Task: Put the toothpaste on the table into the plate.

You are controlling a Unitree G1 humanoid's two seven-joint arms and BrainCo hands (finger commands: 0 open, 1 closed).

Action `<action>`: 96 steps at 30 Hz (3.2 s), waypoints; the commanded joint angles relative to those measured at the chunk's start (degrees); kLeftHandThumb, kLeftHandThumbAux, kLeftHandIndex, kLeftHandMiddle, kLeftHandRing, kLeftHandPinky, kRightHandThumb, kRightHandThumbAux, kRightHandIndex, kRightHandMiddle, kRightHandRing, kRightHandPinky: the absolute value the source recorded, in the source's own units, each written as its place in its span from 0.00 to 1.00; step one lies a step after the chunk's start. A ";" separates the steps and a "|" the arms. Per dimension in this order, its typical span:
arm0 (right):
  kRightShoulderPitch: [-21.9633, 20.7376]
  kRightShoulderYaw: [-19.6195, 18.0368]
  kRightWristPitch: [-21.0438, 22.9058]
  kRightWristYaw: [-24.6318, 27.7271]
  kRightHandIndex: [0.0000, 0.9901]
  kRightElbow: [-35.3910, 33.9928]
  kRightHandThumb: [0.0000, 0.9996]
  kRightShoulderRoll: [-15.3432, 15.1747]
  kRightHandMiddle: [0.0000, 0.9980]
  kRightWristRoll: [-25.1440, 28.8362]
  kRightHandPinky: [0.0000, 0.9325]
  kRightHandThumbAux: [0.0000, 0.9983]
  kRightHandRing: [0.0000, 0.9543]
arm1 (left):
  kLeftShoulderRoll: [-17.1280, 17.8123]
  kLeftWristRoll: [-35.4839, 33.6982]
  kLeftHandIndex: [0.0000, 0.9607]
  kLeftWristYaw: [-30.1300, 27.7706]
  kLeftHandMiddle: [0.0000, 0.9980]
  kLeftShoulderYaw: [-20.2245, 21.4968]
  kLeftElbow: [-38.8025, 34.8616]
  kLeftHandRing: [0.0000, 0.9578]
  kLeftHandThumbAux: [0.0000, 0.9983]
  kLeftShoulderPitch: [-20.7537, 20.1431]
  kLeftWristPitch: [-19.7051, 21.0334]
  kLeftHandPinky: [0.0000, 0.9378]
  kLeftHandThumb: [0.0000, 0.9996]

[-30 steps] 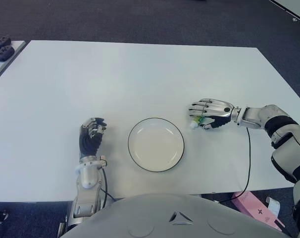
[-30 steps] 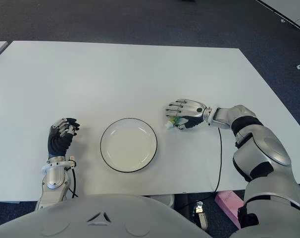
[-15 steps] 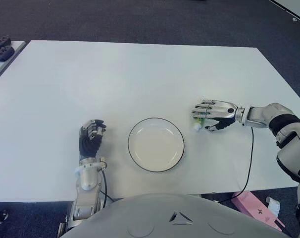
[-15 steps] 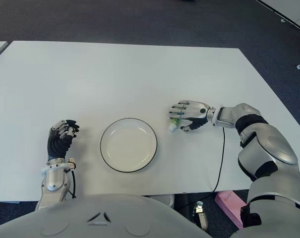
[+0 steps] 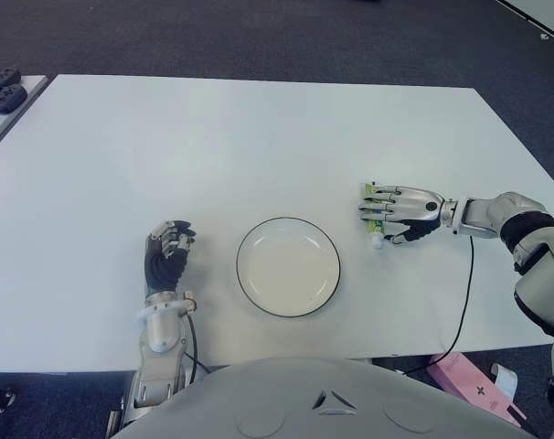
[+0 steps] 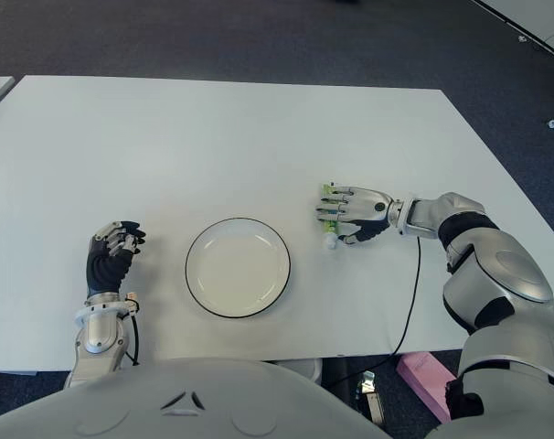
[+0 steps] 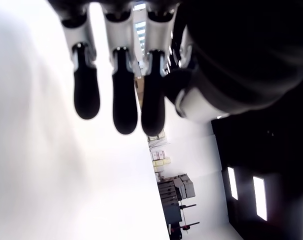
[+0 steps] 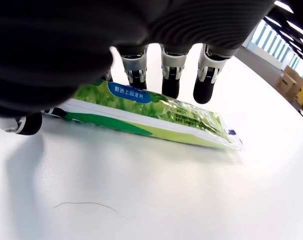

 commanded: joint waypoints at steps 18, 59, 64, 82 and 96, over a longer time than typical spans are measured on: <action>3.74 1.75 9.99 2.56 0.00 10.95 0.50 7.50 0.00 0.78 0.00 0.15 0.00 | -0.05 -0.33 0.45 0.37 0.54 0.36 -0.06 0.58 0.72 1.11 -2.02 0.60 0.71; 7.14 0.44 12.04 1.78 0.00 13.76 0.48 14.57 0.06 12.20 0.17 0.29 0.10 | -0.31 -1.06 0.45 0.10 0.53 1.04 -3.37 0.56 0.72 3.51 -0.59 0.59 0.71; 6.93 0.46 11.01 1.05 0.08 13.71 0.52 14.42 0.16 12.66 0.30 0.33 0.22 | -0.24 -0.98 0.45 0.08 0.53 0.99 -3.56 0.56 0.72 3.53 -0.34 0.59 0.71; 7.51 -6.26 5.44 3.34 0.43 13.44 0.85 13.24 0.58 20.08 0.83 0.67 0.78 | -0.58 -0.64 0.45 0.34 0.52 0.64 -3.39 0.55 0.72 2.50 0.40 0.58 0.71; 7.52 -15.13 0.05 16.45 0.41 11.52 0.85 13.36 0.55 29.49 0.86 0.68 0.84 | -0.99 -0.39 0.45 0.87 0.52 0.80 -2.51 0.55 0.72 1.59 0.00 0.57 0.71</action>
